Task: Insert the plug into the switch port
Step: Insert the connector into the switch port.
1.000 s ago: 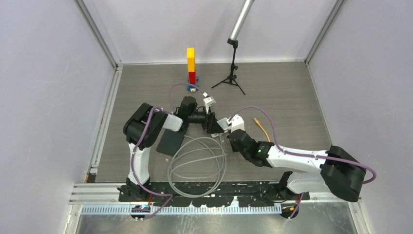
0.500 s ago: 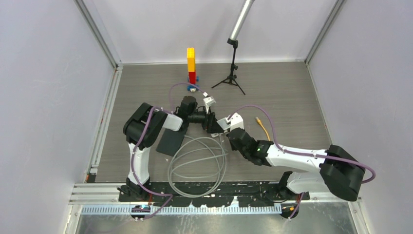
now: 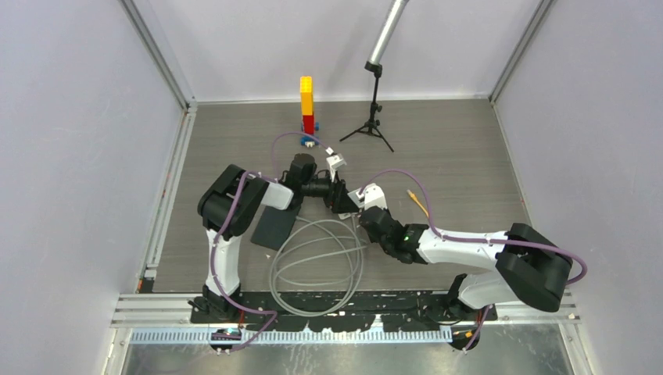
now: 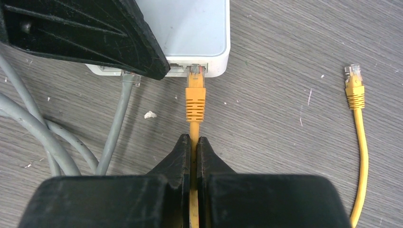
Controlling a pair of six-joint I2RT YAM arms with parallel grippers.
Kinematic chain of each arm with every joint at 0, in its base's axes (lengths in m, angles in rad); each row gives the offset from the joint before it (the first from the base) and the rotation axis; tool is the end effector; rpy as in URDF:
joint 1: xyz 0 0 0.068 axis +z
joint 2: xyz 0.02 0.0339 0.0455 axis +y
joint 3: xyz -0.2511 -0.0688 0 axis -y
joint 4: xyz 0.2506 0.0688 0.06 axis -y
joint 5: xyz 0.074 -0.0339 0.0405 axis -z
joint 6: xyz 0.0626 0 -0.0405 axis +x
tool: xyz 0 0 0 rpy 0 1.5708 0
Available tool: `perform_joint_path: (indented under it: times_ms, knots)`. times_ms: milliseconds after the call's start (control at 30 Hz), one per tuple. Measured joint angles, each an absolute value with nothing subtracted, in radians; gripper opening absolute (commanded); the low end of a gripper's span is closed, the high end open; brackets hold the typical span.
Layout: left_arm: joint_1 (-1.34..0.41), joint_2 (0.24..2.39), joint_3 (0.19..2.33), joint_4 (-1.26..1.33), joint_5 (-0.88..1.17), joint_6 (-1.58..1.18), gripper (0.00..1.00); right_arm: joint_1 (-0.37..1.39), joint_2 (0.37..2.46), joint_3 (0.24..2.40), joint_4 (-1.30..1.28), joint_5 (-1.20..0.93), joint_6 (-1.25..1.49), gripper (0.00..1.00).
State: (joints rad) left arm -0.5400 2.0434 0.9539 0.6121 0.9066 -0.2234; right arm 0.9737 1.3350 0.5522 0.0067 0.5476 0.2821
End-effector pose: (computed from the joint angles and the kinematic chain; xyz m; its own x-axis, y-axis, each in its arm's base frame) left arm 0.3207 -0.2497 0.0910 -0.5874 0.1929 -0.7860 0.8067 0.2173 -0.5496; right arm 0.1800 0.2068 0.1342 -0.5167 -0.3372 -0.7870 -0.3679 0.9174 -0.1516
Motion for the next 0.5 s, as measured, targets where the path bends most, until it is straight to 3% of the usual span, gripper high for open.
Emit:
perform_joint_path:
  times_ms: [500]
  knots:
    - [-0.543,2.027,0.955,0.574,0.878,-0.188,0.0,0.979,1.385,0.607,-0.05,0.59,0.234,0.01]
